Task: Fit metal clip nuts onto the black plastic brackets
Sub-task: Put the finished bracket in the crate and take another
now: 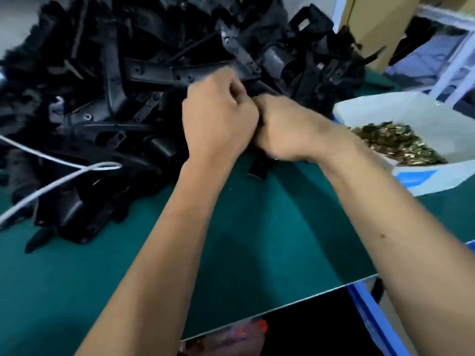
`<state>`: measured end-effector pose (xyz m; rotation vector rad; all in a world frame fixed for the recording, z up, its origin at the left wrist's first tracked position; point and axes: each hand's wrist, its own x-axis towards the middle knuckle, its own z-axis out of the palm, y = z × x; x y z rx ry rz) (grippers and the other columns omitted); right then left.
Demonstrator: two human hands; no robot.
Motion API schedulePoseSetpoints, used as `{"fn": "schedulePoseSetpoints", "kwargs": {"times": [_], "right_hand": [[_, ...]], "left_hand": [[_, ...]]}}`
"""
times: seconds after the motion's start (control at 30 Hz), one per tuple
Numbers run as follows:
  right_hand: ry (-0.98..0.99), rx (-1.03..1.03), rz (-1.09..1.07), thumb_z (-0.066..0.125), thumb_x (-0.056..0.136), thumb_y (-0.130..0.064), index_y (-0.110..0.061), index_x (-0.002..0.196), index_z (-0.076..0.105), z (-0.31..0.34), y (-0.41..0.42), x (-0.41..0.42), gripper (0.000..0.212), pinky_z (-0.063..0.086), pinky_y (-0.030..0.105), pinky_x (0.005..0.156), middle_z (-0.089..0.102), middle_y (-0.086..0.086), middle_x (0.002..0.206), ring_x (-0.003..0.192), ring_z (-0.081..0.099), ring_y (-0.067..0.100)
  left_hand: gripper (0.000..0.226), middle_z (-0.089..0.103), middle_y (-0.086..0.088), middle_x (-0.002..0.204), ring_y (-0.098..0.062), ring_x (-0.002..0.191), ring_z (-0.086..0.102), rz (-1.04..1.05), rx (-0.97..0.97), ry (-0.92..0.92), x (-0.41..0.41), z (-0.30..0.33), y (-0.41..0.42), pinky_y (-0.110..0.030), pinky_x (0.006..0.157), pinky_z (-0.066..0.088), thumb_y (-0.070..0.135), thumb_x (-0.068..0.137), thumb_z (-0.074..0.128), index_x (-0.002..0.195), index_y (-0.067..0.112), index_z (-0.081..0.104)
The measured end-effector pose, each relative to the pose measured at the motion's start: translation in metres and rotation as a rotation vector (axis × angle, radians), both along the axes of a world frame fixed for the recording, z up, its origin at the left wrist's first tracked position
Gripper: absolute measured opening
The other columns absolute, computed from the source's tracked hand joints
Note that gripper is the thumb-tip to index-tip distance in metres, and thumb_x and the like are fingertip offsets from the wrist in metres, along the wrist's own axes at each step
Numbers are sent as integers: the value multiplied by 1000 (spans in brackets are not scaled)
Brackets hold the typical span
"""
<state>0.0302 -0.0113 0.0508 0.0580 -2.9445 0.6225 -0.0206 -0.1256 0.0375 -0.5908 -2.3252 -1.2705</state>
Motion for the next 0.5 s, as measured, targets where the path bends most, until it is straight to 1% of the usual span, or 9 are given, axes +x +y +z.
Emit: {"fn": "schedulePoseSetpoints", "kwargs": {"times": [0.03, 0.1, 0.13, 0.2, 0.27, 0.33, 0.37, 0.43, 0.5], "right_hand": [[-32, -18, 35, 53, 86, -9, -13, 105, 67, -16, -16, -5, 24, 31, 22, 61, 74, 15, 98, 95, 68, 38], [-122, -23, 94, 53, 88, -8, -11, 108, 68, -45, -40, -10, 25, 35, 22, 60, 73, 13, 92, 90, 69, 37], [-153, -10, 135, 54, 89, -10, -12, 106, 68, -57, -47, -11, 22, 42, 26, 63, 72, 11, 89, 88, 70, 36], [-162, 23, 199, 60, 89, -17, -14, 102, 69, -74, -57, -12, 16, 54, 40, 74, 74, 12, 92, 88, 70, 36], [-96, 29, 235, 63, 88, -26, -19, 99, 69, -84, -63, -16, 15, 56, 47, 74, 74, 10, 92, 86, 70, 37], [3, 49, 260, 65, 85, -37, -24, 99, 68, -89, -63, -21, 20, 56, 46, 72, 74, 2, 93, 86, 70, 34], [31, 63, 276, 67, 84, -44, -26, 101, 69, -91, -62, -24, 26, 56, 45, 72, 73, -2, 96, 88, 69, 31], [25, 64, 303, 73, 81, -56, -29, 110, 71, -94, -60, -28, 39, 56, 42, 76, 71, -8, 105, 96, 68, 23], [15, 23, 311, 73, 77, -64, -31, 109, 73, -99, -56, -31, 46, 55, 39, 78, 69, -12, 106, 96, 65, 15]], "left_hand": [[26, 67, 3, 74, -23, 76, 63, 23, -32, -5, 0, -14, -18, -42, 71, 51, 16, 72, 44, 79, 16, 69], [23, 65, 2, 73, -26, 75, 61, 11, -99, -21, 2, -43, -50, -45, 69, 51, 15, 71, 44, 79, 14, 66], [21, 63, 2, 72, -26, 72, 60, -13, -145, -13, 4, -57, -62, -46, 66, 50, 15, 70, 45, 79, 12, 64], [16, 58, 1, 71, -29, 66, 55, -58, -239, 62, 4, -76, -81, -47, 58, 47, 13, 68, 48, 78, 8, 60], [15, 55, 0, 70, -28, 63, 51, -58, -265, 157, -3, -85, -90, -45, 53, 45, 13, 66, 50, 77, 8, 59], [18, 54, -1, 69, -26, 65, 50, -32, -210, 253, -13, -87, -90, -42, 55, 44, 13, 67, 50, 79, 7, 61], [19, 54, -2, 70, -25, 67, 50, -14, -179, 292, -19, -88, -89, -42, 58, 44, 12, 68, 51, 81, 5, 62], [16, 56, -5, 76, -26, 74, 52, 24, -149, 331, -30, -91, -87, -42, 65, 45, 7, 74, 53, 85, 2, 64], [13, 60, -8, 86, -28, 82, 55, 54, -147, 323, -39, -97, -86, -42, 71, 46, 7, 84, 58, 91, 2, 67]]}}
